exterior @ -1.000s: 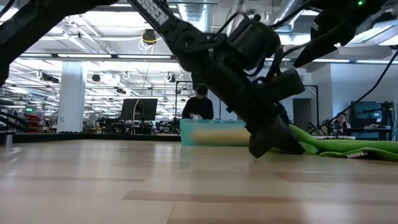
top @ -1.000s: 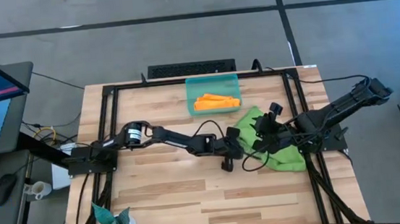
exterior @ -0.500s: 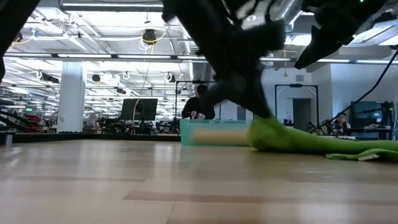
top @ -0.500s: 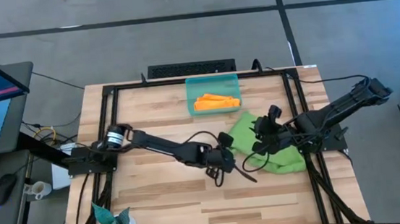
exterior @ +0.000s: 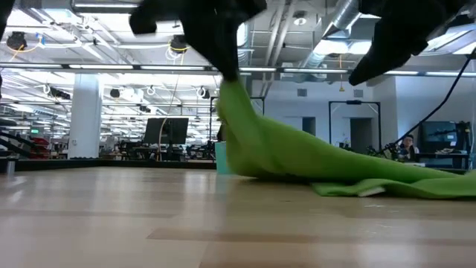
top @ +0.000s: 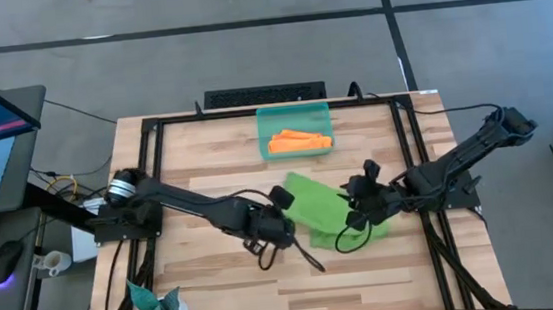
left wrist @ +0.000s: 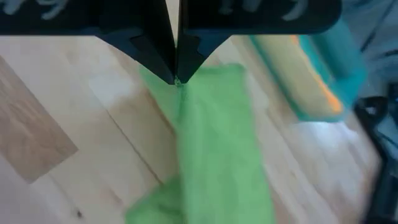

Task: Roll microfiber towels into tight, uniform cylinder then place into a basket
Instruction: Fold the green microfiber towel

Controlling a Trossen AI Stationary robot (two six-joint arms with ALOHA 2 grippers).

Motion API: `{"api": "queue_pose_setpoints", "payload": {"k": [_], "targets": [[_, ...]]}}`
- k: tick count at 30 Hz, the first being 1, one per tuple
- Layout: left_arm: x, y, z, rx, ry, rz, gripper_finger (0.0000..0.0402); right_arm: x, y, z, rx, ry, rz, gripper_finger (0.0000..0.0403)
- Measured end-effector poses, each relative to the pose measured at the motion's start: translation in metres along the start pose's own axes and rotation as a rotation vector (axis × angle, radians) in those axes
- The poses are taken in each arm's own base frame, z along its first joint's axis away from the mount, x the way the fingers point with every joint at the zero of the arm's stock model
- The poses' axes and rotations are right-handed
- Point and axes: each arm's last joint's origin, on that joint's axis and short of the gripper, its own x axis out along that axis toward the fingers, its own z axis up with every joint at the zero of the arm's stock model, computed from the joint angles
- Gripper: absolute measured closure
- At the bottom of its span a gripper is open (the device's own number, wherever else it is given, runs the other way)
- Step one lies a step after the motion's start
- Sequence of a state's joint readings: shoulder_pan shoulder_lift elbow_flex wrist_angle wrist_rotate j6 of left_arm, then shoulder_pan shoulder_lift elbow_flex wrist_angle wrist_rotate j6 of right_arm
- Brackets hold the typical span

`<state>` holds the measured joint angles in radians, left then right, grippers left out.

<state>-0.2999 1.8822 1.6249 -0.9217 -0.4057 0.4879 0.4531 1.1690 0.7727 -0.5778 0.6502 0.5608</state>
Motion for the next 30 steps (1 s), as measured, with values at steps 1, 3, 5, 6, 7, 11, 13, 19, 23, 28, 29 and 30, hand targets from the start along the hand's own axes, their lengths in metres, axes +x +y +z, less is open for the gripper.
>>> {"api": "queue_pose_setpoints", "payload": {"k": [1, 3, 5, 6, 7, 11, 13, 19, 23, 28, 29, 30], "targets": [[-0.009, 0.002, -0.003, 0.0, -0.009, 0.004, 0.0401, -0.001, 0.002, 0.001, -0.007, -0.017, 0.017, 0.0276], [-0.027, 0.008, -0.009, -0.012, -0.032, 0.036, 0.0401, -0.003, 0.008, 0.005, -0.012, -0.064, 0.053, 0.0276], [-0.045, 0.016, -0.013, -0.028, -0.059, 0.097, 0.0401, -0.002, 0.014, 0.007, -0.029, -0.088, 0.074, 0.0276], [-0.054, 0.02, -0.015, -0.037, -0.069, 0.134, 0.0401, -0.002, 0.016, 0.007, -0.037, -0.101, 0.089, 0.0276], [-0.062, 0.025, -0.016, -0.055, -0.087, 0.173, 0.0401, -0.003, 0.019, 0.009, -0.04, -0.119, 0.104, 0.0276], [-0.095, 0.048, -0.018, -0.146, -0.161, 0.278, 0.0401, 0.001, 0.028, 0.012, -0.07, -0.147, 0.148, 0.0276], [-0.11, 0.058, -0.018, -0.22, -0.199, 0.31, 0.0401, 0.004, 0.031, 0.012, -0.08, -0.157, 0.155, 0.0276], [-0.146, 0.086, -0.021, -0.426, -0.319, 0.378, 0.0401, 0.016, 0.045, 0.015, -0.111, -0.194, 0.181, 0.0276], [-0.154, 0.093, -0.023, -0.461, -0.337, 0.394, 0.0401, 0.021, 0.051, 0.016, -0.115, -0.199, 0.187, 0.0276], [-0.153, 0.093, -0.026, -0.464, -0.292, 0.42, 0.0401, 0.019, 0.055, 0.021, -0.108, -0.19, 0.267, 0.0276], [-0.153, 0.092, -0.028, -0.464, -0.27, 0.424, 0.0401, 0.019, 0.056, 0.02, -0.098, -0.182, 0.284, 0.0276], [-0.152, 0.092, -0.029, -0.466, -0.255, 0.427, 0.0401, 0.019, 0.056, 0.02, -0.076, -0.175, 0.293, 0.0276]]}}
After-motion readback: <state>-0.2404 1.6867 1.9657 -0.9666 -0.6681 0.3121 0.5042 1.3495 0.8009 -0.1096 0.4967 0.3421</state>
